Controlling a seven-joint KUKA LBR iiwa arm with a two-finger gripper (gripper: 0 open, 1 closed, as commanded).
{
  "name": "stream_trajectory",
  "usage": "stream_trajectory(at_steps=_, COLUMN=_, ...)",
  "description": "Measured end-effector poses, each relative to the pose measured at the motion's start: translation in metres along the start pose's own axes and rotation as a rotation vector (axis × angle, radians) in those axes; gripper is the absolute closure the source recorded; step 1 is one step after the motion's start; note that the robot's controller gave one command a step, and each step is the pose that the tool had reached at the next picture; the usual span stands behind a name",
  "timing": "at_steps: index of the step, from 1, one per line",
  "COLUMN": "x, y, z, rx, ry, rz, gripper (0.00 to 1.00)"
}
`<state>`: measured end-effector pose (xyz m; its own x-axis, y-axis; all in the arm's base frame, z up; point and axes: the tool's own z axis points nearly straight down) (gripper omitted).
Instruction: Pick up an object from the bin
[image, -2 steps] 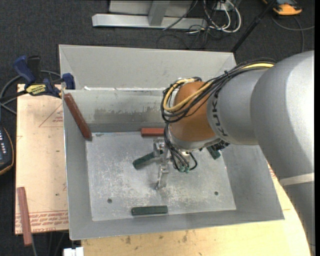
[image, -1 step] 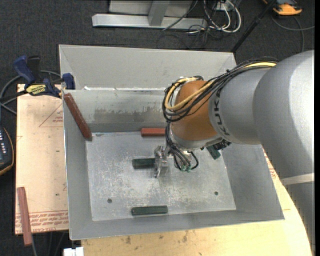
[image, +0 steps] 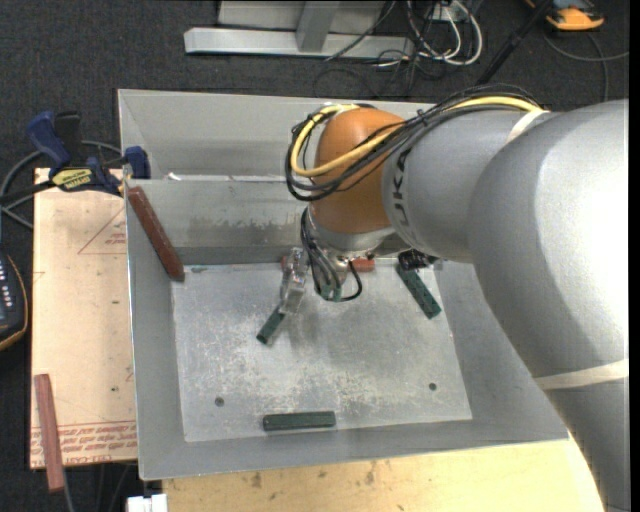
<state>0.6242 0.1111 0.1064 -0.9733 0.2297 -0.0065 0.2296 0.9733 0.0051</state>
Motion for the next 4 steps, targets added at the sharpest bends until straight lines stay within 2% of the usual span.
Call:
stream_trajectory(at_steps=1, x=0.087, y=-0.045, z=-0.031, rx=0.006, ry=0.008, rz=0.349, gripper=1.00)
stream_trajectory(at_steps=2, x=0.086, y=-0.045, z=-0.031, rx=0.007, ry=0.007, rz=0.348, gripper=0.00)
stream_trajectory(at_steps=3, x=0.060, y=0.035, z=0.038, rx=0.000, ry=0.000, rz=0.326, gripper=0.00)
stream_trajectory(at_steps=4, x=0.043, y=0.034, z=0.035, rx=0.002, ry=0.001, rz=0.160, gripper=0.00)
